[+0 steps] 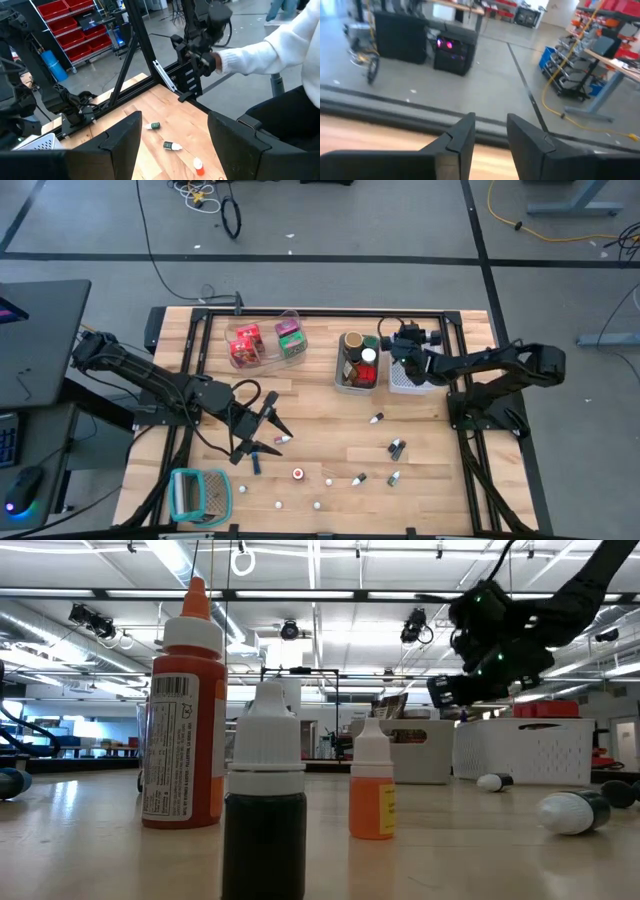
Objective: Pick & Place Kitchen Items
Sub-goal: Put the large orange food coloring bottle into the white bin
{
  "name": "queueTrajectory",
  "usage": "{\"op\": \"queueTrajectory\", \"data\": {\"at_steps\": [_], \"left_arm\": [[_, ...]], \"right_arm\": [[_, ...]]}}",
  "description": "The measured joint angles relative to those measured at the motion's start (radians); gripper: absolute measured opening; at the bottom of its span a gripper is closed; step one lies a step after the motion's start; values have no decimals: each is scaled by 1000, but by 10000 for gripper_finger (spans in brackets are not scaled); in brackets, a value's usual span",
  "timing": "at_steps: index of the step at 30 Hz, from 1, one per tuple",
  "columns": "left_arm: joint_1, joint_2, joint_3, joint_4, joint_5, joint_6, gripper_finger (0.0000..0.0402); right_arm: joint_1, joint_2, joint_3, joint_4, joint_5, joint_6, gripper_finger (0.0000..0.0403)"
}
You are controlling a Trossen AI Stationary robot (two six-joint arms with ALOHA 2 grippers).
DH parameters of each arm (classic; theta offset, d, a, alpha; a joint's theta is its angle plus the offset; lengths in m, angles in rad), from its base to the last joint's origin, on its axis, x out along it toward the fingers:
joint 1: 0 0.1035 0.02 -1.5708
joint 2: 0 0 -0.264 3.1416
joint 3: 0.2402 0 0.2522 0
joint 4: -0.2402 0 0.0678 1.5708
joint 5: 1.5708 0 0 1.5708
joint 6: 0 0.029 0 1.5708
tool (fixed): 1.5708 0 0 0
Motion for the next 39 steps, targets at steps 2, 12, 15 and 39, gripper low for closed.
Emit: {"op": "queueTrajectory", "data": {"at_steps": [2, 12, 15, 39], "left_arm": [[0, 0, 0, 0, 0, -3, 236], [0, 0, 0, -1, 0, -64, 236], [0, 0, 0, -5, 0, -76, 236], [0, 75, 0, -15, 16, -339, 236]], "right_arm": [[13, -36, 0, 36, 0, -41, 128], [84, -190, 0, 142, -411, -113, 129], [96, -195, 0, 144, -700, -66, 126], [334, -110, 0, 316, -1355, -84, 125]]}}
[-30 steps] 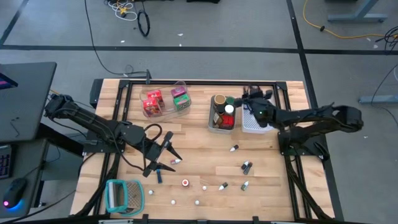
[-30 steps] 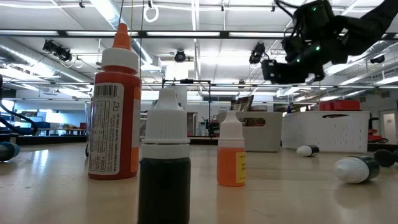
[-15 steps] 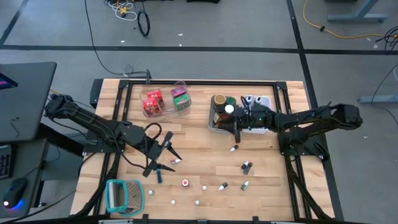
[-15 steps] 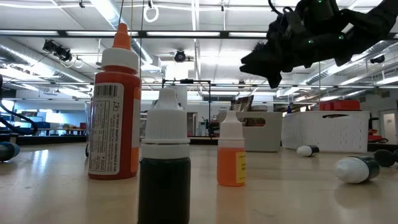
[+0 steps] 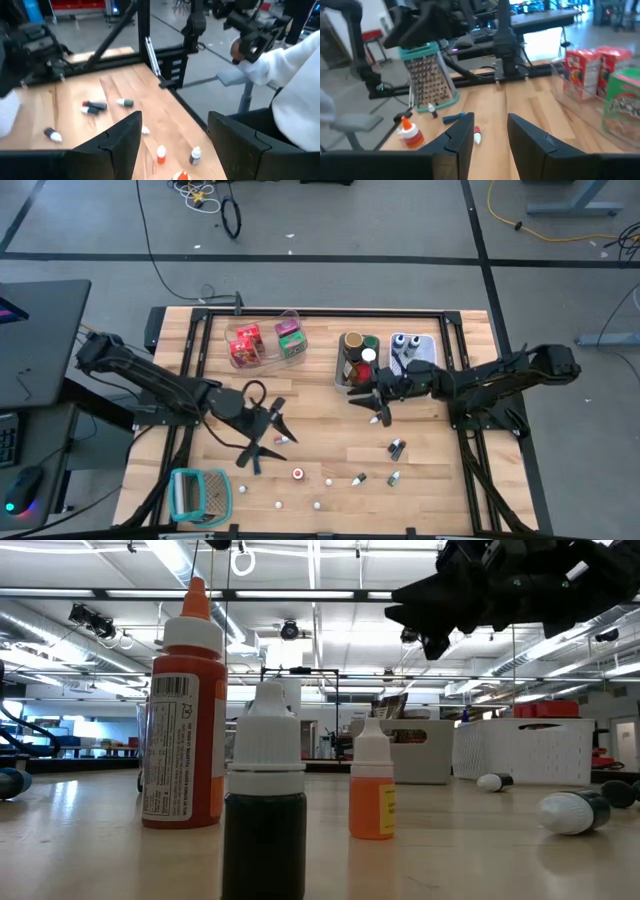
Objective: Pick & Place Kitchen Items
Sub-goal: Put the large orange food coloring bottle into the white bin
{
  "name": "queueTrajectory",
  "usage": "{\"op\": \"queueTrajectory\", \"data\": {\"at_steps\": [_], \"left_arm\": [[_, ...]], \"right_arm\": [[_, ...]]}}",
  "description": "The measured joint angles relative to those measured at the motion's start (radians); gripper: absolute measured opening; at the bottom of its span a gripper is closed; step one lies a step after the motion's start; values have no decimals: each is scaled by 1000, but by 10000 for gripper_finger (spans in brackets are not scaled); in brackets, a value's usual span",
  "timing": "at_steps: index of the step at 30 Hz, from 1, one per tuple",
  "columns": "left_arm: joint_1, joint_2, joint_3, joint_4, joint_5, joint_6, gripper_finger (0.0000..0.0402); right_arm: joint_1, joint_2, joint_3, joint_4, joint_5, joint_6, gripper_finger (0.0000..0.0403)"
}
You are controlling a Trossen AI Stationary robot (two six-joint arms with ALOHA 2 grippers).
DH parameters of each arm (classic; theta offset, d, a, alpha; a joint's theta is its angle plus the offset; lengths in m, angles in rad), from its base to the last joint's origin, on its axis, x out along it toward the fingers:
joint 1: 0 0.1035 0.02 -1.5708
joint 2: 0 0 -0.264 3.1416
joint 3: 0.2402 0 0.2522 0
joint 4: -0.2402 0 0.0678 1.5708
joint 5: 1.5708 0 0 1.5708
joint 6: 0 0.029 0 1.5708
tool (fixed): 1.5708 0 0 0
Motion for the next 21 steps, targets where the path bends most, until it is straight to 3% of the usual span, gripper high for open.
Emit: {"op": "queueTrajectory", "data": {"at_steps": [11, 16, 21], "left_arm": [[-7, 229, 0, 71, -2, -40, 235], [-19, 313, 0, 82, 84, -70, 235], [-43, 381, 0, 85, 94, -72, 234]], "right_arm": [[48, 0, 0, 0, 0, -76, 125], [48, 0, 0, 0, 0, -74, 125], [48, 0, 0, 0, 0, -73, 125]]}}
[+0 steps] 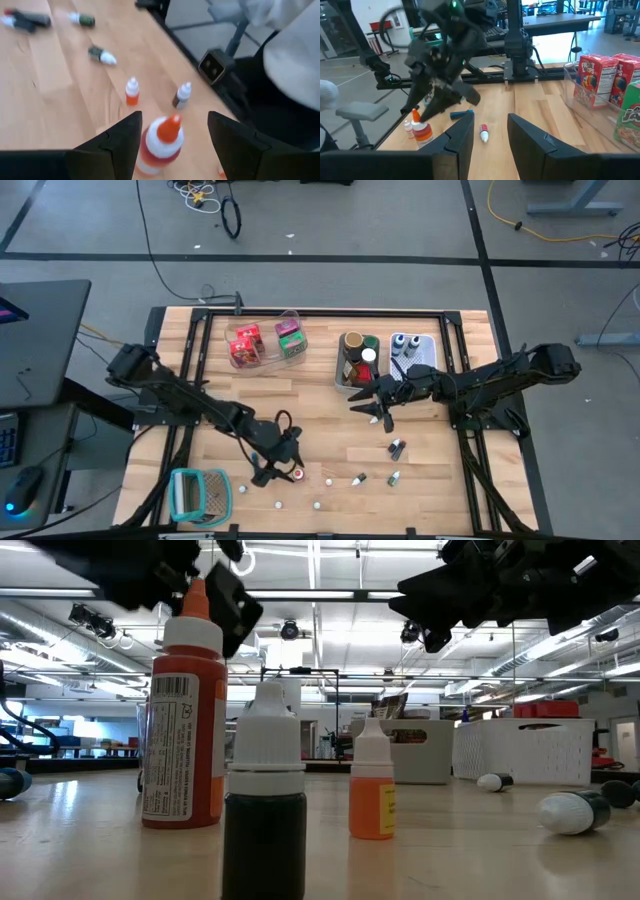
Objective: Pick & Place Kitchen Items
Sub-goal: Put the large orange food coloring bottle into the white bin
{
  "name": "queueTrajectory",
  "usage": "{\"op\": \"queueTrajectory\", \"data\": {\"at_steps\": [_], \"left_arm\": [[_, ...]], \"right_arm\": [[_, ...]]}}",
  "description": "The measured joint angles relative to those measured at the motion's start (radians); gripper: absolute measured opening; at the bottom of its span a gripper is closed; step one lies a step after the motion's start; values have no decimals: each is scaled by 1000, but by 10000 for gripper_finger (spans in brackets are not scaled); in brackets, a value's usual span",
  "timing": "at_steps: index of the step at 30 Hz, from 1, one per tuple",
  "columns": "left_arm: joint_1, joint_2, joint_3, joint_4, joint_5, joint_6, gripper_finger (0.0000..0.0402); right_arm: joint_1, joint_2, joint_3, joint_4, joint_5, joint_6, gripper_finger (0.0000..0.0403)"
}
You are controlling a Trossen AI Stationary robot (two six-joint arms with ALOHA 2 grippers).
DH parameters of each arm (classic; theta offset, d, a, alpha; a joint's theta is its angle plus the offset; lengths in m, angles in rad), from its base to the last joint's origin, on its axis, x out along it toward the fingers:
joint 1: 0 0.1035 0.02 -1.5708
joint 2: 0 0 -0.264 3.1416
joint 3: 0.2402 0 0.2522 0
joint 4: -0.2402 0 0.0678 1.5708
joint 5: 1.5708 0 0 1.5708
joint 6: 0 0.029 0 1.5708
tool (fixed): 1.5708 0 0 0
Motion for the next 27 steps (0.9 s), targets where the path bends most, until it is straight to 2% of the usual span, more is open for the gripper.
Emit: {"op": "queueTrajectory", "data": {"at_steps": [6, 17, 27], "left_arm": [[-12, 57, 0, 51, 2, 44, 205], [11, 55, 2, 63, 3, 76, 53], [113, 56, 56, 101, 0, 154, 51]], "right_arm": [[0, 0, 0, 0, 0, 5, 125], [0, 0, 0, -2, 0, 5, 125], [0, 0, 0, -2, 0, -5, 123]]}}
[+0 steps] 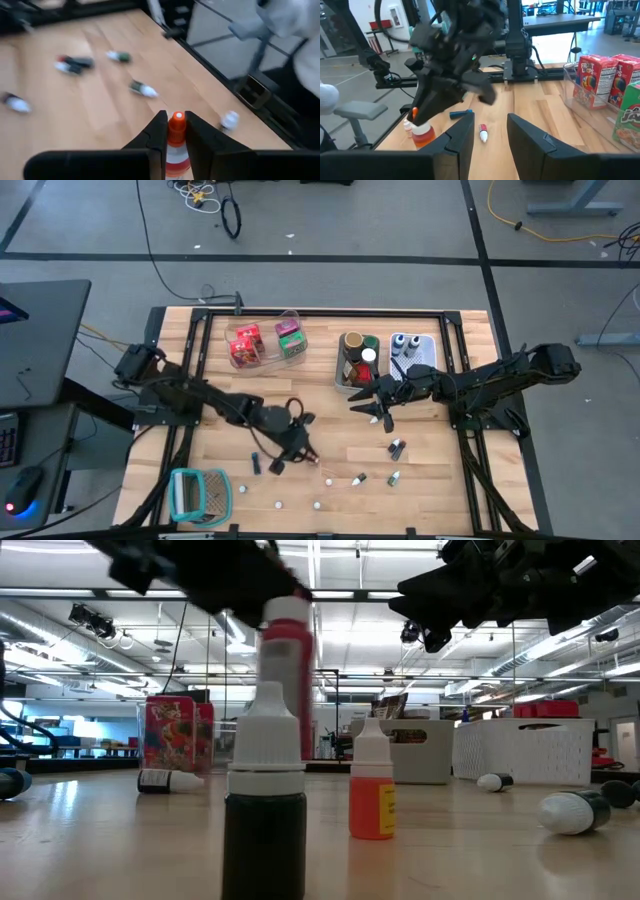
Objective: Pick & Place Kitchen Items
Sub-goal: Put the large orange food coloring bottle into the white bin
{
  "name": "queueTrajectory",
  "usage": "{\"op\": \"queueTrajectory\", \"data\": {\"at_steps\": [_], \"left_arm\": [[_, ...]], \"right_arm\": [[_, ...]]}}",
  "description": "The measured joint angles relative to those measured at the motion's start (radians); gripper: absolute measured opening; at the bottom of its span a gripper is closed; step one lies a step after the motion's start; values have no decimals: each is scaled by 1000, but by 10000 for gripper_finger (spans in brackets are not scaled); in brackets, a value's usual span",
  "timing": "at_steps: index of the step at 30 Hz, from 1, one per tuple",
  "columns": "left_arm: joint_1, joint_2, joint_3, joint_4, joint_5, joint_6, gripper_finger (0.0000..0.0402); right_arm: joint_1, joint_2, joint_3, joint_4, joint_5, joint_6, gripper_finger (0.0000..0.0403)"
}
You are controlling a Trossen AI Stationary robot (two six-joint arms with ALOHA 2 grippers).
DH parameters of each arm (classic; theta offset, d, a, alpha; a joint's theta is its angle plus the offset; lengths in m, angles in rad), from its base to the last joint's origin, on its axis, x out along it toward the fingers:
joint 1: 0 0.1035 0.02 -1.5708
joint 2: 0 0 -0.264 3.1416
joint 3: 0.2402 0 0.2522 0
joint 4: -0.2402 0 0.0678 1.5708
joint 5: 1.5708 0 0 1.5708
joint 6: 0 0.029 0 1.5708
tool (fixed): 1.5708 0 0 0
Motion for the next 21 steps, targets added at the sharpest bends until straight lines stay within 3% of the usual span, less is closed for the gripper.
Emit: {"op": "queueTrajectory", "data": {"at_steps": [10, 21], "left_arm": [[167, 0, 150, 2, -8, 47, 53], [259, 0, 221, 2, -12, 32, 54]], "right_arm": [[33, 0, 0, 1, 0, -27, 128], [49, 0, 0, 60, 9, -50, 204]]}}
